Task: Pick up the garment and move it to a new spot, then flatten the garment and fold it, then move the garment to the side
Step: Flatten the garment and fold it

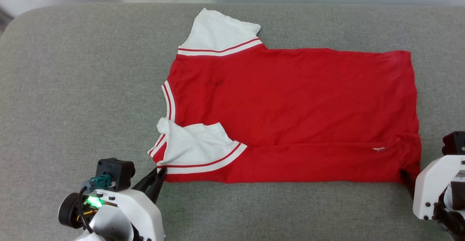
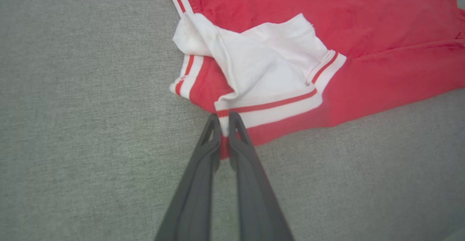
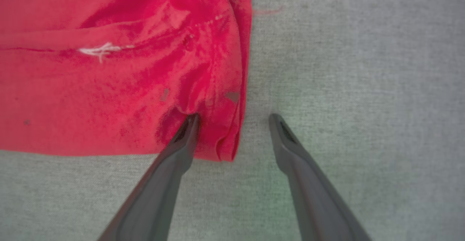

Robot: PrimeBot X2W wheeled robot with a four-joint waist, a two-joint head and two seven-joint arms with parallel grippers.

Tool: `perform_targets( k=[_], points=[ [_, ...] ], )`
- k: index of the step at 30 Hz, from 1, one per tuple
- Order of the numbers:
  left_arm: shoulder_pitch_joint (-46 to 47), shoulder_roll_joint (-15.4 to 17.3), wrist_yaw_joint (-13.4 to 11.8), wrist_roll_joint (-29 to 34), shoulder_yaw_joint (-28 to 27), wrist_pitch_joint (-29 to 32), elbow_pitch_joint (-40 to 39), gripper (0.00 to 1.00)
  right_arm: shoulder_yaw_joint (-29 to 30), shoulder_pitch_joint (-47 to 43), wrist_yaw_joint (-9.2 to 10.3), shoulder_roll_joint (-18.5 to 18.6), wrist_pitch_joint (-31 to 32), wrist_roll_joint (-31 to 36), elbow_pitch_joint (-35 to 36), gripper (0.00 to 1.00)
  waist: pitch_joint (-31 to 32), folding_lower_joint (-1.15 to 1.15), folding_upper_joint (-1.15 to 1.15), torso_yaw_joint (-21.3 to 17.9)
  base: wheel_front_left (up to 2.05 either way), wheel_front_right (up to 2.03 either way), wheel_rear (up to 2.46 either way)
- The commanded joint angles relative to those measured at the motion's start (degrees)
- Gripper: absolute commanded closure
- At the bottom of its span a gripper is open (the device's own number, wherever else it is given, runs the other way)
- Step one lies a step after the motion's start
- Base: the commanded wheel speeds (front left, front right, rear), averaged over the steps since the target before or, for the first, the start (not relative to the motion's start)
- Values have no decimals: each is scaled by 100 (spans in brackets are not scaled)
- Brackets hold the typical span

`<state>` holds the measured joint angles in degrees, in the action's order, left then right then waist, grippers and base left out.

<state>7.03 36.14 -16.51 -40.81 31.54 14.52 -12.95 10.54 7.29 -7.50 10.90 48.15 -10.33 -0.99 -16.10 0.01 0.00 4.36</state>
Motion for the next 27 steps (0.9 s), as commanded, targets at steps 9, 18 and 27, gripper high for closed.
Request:
perform_targets(
  k=[9, 18, 27],
  points=[
    [22, 64, 8, 10, 63, 104, -40, 100, -418, -63, -7, -89, 121, -77, -749, 100, -151, -1, 0, 80, 0, 0, 0],
    [-145, 148, 12, -61, 99, 172, 195, 100, -162, -122, 6, 136, -34, -117, -696, 100, 123, -1, 0, -9, 0, 0, 0],
    [-647, 369, -35, -172, 212, 278, 209, 100, 23, -541, 6, 441, 112, -351, -85, 100, 634, -1, 0, -112, 0, 0, 0]
  ],
)
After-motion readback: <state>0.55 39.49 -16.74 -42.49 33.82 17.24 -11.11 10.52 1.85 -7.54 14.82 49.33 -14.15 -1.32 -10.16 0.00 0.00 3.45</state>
